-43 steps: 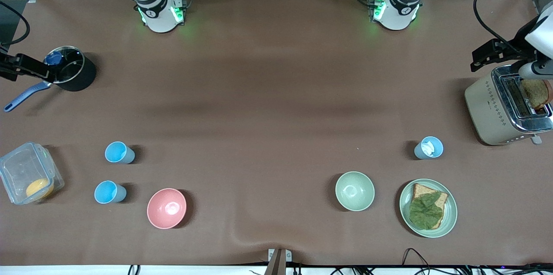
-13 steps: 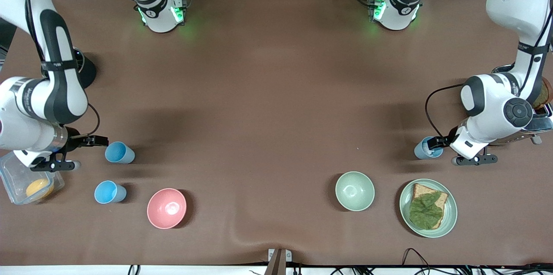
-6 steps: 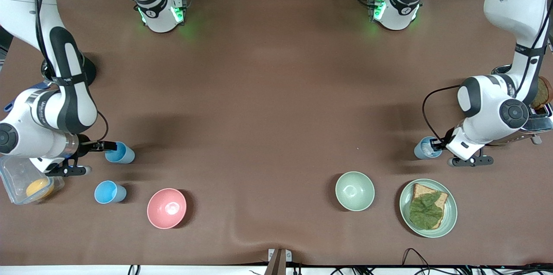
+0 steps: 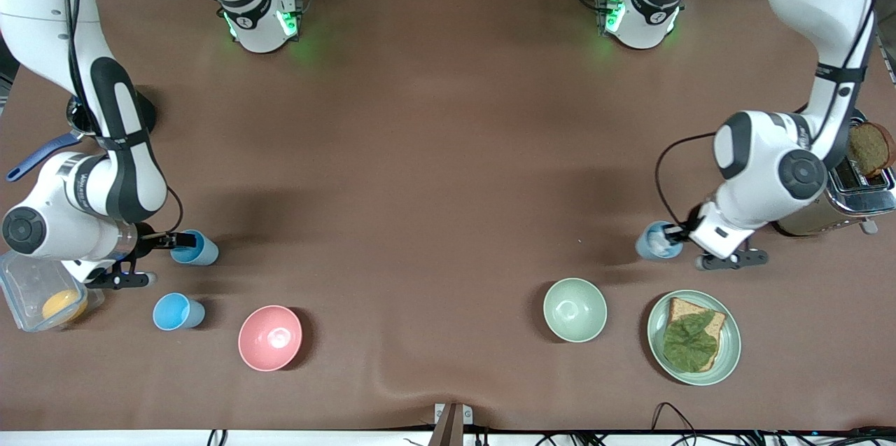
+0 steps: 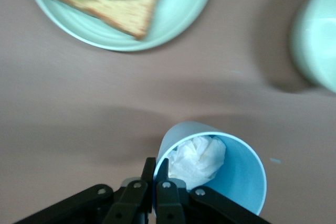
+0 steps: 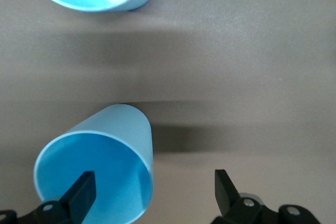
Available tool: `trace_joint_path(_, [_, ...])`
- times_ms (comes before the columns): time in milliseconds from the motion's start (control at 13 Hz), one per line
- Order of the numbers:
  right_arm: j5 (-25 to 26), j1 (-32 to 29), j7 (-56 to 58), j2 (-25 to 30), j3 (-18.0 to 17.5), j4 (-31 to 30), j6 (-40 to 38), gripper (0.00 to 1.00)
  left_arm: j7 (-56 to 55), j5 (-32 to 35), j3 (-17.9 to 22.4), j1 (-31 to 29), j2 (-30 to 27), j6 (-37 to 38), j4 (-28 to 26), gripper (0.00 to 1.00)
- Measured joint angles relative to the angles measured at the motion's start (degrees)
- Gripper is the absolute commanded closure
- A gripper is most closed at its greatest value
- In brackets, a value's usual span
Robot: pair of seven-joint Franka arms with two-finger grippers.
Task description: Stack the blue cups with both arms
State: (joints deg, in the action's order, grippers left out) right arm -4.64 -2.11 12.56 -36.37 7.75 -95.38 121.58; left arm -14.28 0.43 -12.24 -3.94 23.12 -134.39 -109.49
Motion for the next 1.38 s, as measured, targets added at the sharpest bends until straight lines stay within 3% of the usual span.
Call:
trace_joint_path(77, [-0.79, -0.08, 0.0, -0.31, 0.04, 0.0, 0.07, 0.95, -4.08, 0.0, -2.75, 0.08, -0.83, 1.66, 0.0, 1.0])
trace_joint_path(154, [-1.68, -0.39, 0.01, -0.47, 0.07, 0.0, 0.07, 1.0, -9.05, 0.0, -5.81, 0.16, -1.35, 2.44, 0.0, 1.0])
trace_joint_path(385, [-4.16, -1.32, 0.22, -0.82, 0.08, 0.0, 0.08, 1.0, -23.38, 0.0, -12.83, 2.86, -1.54, 2.66, -0.05, 1.0])
trace_joint_path(769, [-4.44, -1.0, 0.35, -0.92, -0.41, 0.53, 0.56, 1.0, -48.95, 1.17, -13.45, 20.38, 1.82, -1.44, 0.25, 1.0])
trace_joint_path(1077, [-4.19, 0.22, 0.86, 2.83, -0.53, 2.58, -3.72, 1.0, -61.16, 7.66, -13.31, 26.4, 4.86, -3.24, 0.44, 0.98])
trace_joint_path(1231, [-4.03, 2.48, 0.9, 6.41, -0.61, 2.83, -5.21, 1.0, -62.31, 9.58, -13.26, 27.26, 6.29, -3.25, 0.49, 0.65])
trace_joint_path(1385, [-4.0, 5.6, -1.08, 8.25, -0.64, 2.86, -5.55, 1.0, -62.64, 9.91, -13.19, 27.5, 7.53, -3.35, 0.99, 0.0])
